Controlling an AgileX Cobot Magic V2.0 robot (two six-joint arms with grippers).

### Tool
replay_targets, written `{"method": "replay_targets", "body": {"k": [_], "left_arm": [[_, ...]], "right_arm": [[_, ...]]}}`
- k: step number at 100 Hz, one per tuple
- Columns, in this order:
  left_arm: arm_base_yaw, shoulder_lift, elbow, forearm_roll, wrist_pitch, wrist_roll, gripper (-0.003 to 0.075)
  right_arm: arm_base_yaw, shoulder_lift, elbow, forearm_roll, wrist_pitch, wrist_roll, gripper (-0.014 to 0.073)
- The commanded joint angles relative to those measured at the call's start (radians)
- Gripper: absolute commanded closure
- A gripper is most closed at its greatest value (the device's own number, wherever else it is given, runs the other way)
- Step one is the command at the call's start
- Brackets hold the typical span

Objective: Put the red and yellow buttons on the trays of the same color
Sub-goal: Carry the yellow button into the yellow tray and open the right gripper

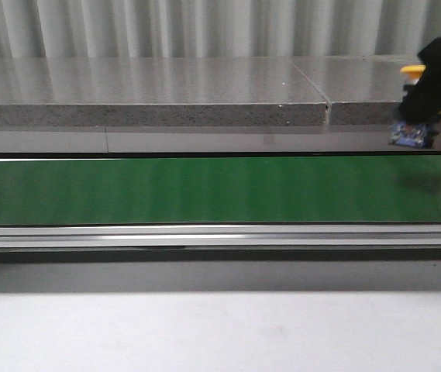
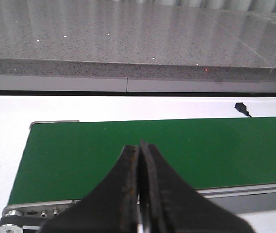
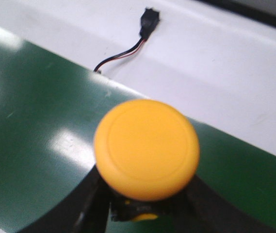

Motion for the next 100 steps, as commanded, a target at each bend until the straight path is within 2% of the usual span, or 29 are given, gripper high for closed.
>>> {"method": "replay_targets", "body": {"k": [1,18,44,68,76,100], "left_arm": [[-0.008,0.01,-0.025,-0.003,-0.071,-0.001,0.0741],[-0.008,0.01,-0.025,-0.003,-0.071,-0.001,0.0741],[-0.008,0.01,-0.025,-0.003,-0.071,-0.001,0.0741],[-0.008,0.01,-0.025,-0.003,-0.071,-0.001,0.0741],[-0.008,0.01,-0.025,-0.003,-0.071,-0.001,0.0741],[-0.008,0.01,-0.025,-0.003,-0.071,-0.001,0.0741]], "right_arm": [[-0.05,-0.094,-0.027,-0.012,-0.016,0.043,0.0368],[-0.203,-0.201,-0.027,-0.091,-0.028,0.143,0.0368],[-0.537,-0.226,-0.027,-0.094,-0.074,0.309,0.0368],[-0.796,-0.226,-0.025,-0.094,-0.039,0.357,0.0368],[-0.851,-0.226,-0.016,-0.094,-0.022,0.389,0.0368],[-0.958,-0.226,0.106,-0.094,-0.096,0.4,0.0368]]}}
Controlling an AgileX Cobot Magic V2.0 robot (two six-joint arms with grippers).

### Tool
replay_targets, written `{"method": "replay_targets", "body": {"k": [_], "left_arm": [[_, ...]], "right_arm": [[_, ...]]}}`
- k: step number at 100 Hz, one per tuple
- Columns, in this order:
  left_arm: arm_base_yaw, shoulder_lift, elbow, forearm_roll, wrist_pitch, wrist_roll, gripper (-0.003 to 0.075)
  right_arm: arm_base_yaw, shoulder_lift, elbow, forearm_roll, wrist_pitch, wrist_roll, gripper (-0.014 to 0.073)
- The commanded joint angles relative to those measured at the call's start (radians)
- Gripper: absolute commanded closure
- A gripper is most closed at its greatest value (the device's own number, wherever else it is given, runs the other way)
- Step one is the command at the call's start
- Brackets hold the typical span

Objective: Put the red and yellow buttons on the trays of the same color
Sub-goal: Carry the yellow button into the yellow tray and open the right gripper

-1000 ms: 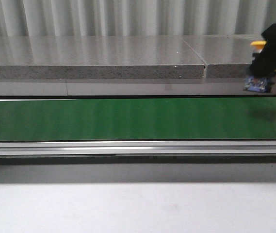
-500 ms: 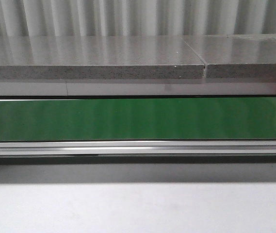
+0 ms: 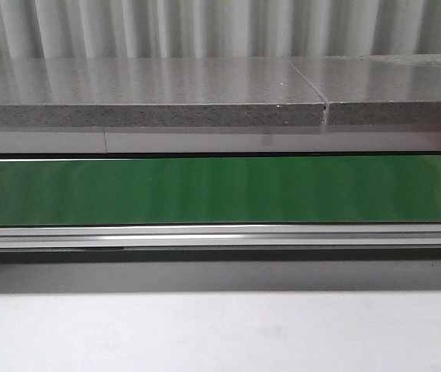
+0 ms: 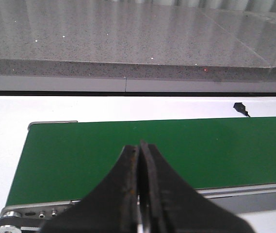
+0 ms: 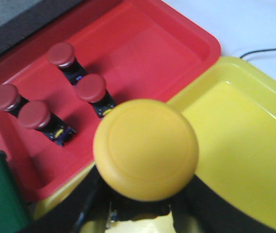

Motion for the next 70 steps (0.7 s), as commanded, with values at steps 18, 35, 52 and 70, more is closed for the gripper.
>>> {"method": "replay_targets", "body": {"k": [18,35,52,70], "left_arm": [[-0.008,0.01,-0.025,-0.003,-0.071,-0.001,0.0741],[-0.008,0.01,-0.025,-0.003,-0.071,-0.001,0.0741],[-0.008,0.01,-0.025,-0.003,-0.071,-0.001,0.0741],[-0.008,0.01,-0.025,-0.003,-0.071,-0.001,0.0741]], "right_arm": [[-0.063,-0.033,0.162,0.02,-0.182,0.003,0.0368],[-0.063,-0.033,0.264,0.029,-0.295,0.003,0.0368],[-0.06,-0.028,0.313,0.066,-0.354,0.003,0.0368],[-0.057,-0.016,0.314,0.098,-0.388,0.003,0.0368]]}}
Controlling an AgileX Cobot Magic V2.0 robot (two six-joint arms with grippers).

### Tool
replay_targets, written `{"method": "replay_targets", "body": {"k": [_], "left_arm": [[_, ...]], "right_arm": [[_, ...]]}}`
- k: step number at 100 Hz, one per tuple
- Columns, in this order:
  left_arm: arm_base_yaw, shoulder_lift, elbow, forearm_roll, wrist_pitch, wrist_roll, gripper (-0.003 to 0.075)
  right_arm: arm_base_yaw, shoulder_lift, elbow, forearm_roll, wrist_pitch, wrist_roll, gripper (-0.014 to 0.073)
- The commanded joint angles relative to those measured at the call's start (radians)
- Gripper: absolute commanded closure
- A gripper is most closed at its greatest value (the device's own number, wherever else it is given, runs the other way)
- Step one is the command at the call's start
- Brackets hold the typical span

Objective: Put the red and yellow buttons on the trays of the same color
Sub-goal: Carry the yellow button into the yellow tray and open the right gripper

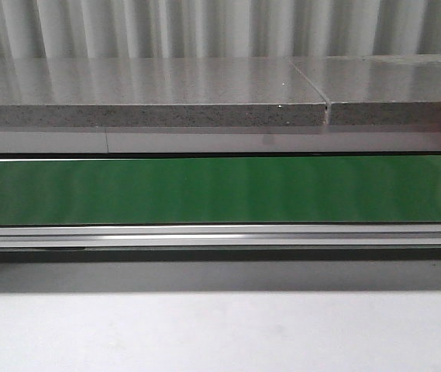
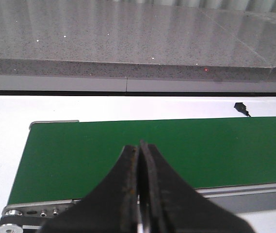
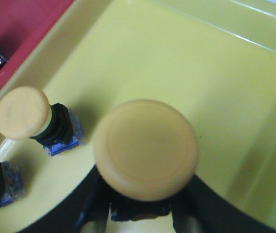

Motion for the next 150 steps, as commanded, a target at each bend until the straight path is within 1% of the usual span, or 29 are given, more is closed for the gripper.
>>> {"method": "replay_targets", "body": {"k": [1,15,45,99,106,118,128,139,150], "left_arm": [[-0.008,0.01,-0.025,-0.003,-0.071,-0.001,0.0741],[-0.008,0.01,-0.025,-0.003,-0.071,-0.001,0.0741],[-0.008,0.01,-0.025,-0.003,-0.071,-0.001,0.0741],[-0.008,0.01,-0.025,-0.003,-0.071,-0.001,0.0741],[-0.008,0.01,-0.025,-0.003,-0.071,-0.001,0.0741],[-0.008,0.01,-0.025,-0.003,-0.071,-0.001,0.0741],[-0.008,0.01,-0.025,-0.003,-0.071,-0.001,0.0741],[-0.008,0.01,-0.025,-0.003,-0.071,-0.001,0.0741],[-0.008,0.01,-0.025,-0.003,-0.071,-0.001,0.0741]], "right_arm": [[0.0,-0.016,-0.023,0.03,-0.065,-0.001,0.0368],[0.031,-0.003,-0.023,0.032,-0.096,-0.001,0.0368],[0.106,0.1,-0.023,0.032,-0.167,-0.001,0.0368],[0.109,0.182,-0.028,0.032,-0.208,-0.001,0.0365],[0.109,0.182,-0.028,0.032,-0.207,-0.001,0.0337],[0.121,0.182,-0.028,0.032,-0.207,-0.001,0.0235],[0.138,0.182,-0.028,0.031,-0.208,-0.001,0.0166],[0.149,0.182,-0.028,0.029,-0.211,-0.001,0.0119],[0.149,0.18,-0.028,0.029,-0.221,-0.001,0.0092]]}}
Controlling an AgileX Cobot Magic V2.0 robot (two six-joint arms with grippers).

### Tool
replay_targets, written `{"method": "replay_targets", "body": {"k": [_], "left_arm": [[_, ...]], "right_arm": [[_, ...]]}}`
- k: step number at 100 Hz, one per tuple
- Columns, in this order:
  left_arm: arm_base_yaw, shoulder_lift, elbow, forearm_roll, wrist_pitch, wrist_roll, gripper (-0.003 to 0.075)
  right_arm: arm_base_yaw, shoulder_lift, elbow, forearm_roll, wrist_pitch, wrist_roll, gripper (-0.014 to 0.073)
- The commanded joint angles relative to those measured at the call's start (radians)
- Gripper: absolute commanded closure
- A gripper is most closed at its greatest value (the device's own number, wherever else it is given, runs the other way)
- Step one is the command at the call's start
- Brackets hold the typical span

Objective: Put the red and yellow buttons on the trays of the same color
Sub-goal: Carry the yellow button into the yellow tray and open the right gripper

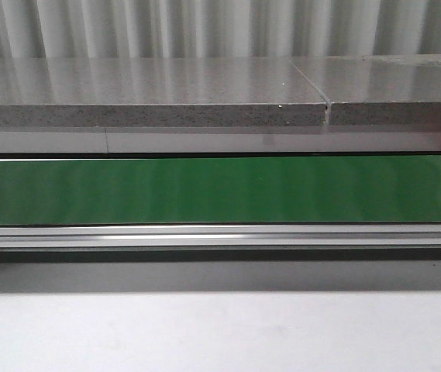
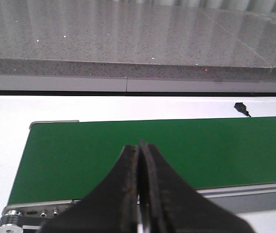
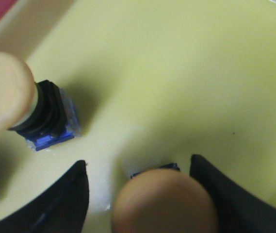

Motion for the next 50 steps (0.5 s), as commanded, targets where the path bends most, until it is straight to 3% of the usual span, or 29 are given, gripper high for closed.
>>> {"method": "replay_targets", "body": {"k": [1,50], "left_arm": [[-0.008,0.01,-0.025,-0.003,-0.071,-0.001,0.0741],[-0.008,0.01,-0.025,-0.003,-0.071,-0.001,0.0741]], "right_arm": [[-0.001,-0.026,-0.026,0.002,-0.047,-0.002,0.009],[-0.004,-0.169,-0.026,-0.002,-0.057,-0.003,0.0082]]}}
